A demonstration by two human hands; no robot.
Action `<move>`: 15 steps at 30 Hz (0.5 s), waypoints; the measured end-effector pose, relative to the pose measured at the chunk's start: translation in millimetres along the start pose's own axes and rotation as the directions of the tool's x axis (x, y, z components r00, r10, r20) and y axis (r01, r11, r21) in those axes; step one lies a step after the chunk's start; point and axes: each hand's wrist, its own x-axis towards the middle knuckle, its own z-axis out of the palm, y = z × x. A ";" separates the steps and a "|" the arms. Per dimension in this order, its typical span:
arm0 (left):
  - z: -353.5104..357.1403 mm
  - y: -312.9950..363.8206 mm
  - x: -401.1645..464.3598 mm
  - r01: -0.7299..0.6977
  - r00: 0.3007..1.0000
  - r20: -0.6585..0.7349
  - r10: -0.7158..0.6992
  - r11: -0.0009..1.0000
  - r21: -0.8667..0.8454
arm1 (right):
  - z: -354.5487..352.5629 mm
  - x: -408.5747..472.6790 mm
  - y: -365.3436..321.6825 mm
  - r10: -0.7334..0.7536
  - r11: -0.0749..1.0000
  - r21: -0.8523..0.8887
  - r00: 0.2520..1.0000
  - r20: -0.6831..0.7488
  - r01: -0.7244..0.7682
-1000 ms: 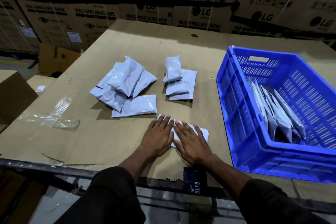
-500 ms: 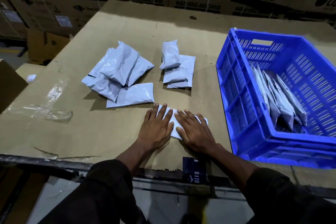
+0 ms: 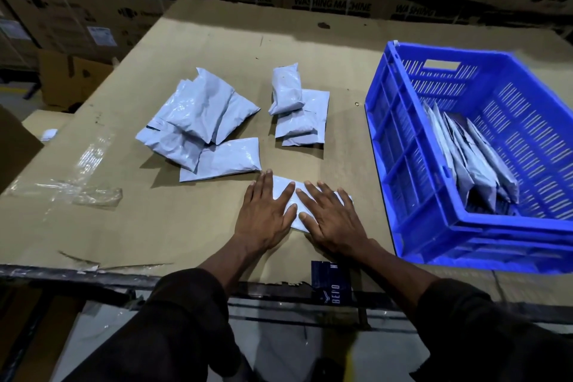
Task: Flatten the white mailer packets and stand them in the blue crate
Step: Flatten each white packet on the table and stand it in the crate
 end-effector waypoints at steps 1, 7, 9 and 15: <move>0.3 0.0 -1.0 0.003 1.000 0.002 -0.003 1.000 -0.002 | 0.5 -0.9 -0.1 -0.003 1.000 -0.007 1.000 0.004 0.003; -2.1 1.3 -1.4 0.017 1.000 0.011 -0.017 1.000 -0.013 | -6.1 -2.0 0.1 -0.029 0.999 0.019 0.999 0.042 0.029; -1.7 1.3 -2.4 0.023 1.000 0.002 -0.023 1.000 -0.005 | -8.8 -3.4 0.4 -0.049 0.999 0.007 0.995 0.087 0.049; -0.6 0.9 -3.2 0.037 0.999 -0.010 -0.037 0.999 -0.002 | -13.2 -16.9 5.7 -0.139 0.986 -0.084 0.986 0.094 0.147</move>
